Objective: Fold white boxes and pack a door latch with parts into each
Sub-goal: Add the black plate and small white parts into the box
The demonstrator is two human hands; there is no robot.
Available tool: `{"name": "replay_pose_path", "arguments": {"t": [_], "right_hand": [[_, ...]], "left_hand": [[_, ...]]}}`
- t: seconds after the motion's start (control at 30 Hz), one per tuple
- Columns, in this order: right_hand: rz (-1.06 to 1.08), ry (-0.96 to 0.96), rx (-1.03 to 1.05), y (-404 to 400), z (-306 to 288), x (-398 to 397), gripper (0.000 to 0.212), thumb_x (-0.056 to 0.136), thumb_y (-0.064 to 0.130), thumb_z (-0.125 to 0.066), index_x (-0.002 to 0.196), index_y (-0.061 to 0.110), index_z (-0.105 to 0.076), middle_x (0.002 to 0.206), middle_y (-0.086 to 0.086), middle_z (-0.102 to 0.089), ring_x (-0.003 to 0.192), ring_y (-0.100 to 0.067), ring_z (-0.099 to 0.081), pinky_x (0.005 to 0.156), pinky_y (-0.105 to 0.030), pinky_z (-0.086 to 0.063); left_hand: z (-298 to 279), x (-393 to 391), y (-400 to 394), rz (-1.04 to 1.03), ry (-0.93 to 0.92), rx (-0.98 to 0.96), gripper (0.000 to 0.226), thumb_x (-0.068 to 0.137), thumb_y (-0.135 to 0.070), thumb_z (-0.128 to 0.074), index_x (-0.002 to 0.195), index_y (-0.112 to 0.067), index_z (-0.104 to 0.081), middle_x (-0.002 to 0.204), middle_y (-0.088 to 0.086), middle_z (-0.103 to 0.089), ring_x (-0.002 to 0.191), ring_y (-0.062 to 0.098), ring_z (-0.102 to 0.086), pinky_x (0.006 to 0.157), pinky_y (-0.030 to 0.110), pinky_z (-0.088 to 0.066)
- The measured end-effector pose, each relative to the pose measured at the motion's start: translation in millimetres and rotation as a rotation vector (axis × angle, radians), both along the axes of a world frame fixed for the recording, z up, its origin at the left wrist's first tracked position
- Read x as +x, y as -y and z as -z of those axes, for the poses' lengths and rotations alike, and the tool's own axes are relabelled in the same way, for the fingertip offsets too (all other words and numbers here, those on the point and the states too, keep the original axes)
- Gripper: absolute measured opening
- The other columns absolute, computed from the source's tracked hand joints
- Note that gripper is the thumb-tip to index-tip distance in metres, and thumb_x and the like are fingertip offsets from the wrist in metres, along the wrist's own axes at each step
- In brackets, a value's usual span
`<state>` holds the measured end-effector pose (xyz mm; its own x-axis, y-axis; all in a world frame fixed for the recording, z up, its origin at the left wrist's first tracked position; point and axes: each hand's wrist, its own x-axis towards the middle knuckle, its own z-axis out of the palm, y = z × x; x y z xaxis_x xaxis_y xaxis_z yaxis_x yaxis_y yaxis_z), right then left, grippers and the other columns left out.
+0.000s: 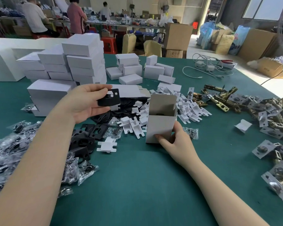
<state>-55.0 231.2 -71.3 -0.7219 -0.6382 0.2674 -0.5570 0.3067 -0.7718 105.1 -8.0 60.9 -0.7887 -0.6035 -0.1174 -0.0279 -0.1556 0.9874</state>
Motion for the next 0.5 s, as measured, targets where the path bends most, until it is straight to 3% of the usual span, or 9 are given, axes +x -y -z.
{"name": "replay_pose_path", "arguments": {"t": [0.13,0.23,0.4,0.5], "right_hand": [[0.0,0.014,-0.001,0,1,0,0.049,0.083,0.034,-0.072,0.125,0.038,-0.047,0.077,0.038,-0.058,0.065,0.003,-0.056,0.056,-0.011,-0.038],[-0.003,0.02,0.004,0,1,-1,0.047,0.083,0.034,-0.072,0.124,0.037,-0.048,0.075,0.039,-0.057,0.064,0.004,-0.056,0.055,-0.011,-0.038],[0.0,0.008,0.015,0,1,-1,0.048,0.083,0.034,-0.072,0.123,0.039,-0.046,0.074,0.04,-0.056,0.064,0.003,-0.056,0.055,-0.012,-0.038],[0.005,0.018,0.009,0,0,-1,0.047,0.082,0.034,-0.073,0.122,0.039,-0.047,0.075,0.034,-0.059,0.065,0.004,-0.055,0.055,-0.012,-0.038]], "left_hand": [[2,-7,-8,0.053,-0.081,0.125,0.027,0.074,-0.004,-0.07,0.1,-0.011,-0.07,0.09,0.003,-0.076,0.082,0.016,-0.074,0.061,0.021,-0.058],[5,-11,-15,0.074,-0.079,0.089,0.039,0.061,0.0,-0.072,0.099,-0.012,-0.069,0.086,-0.001,-0.075,0.08,0.011,-0.073,0.062,0.017,-0.056],[8,-22,-30,0.047,-0.075,0.065,0.035,0.059,-0.009,-0.077,0.093,-0.015,-0.069,0.083,-0.002,-0.076,0.071,0.008,-0.072,0.055,0.015,-0.054],[10,-29,-40,0.061,-0.137,0.328,0.025,0.069,-0.011,-0.075,0.092,-0.018,-0.069,0.085,0.004,-0.076,0.068,0.013,-0.072,0.06,0.025,-0.058]]}}
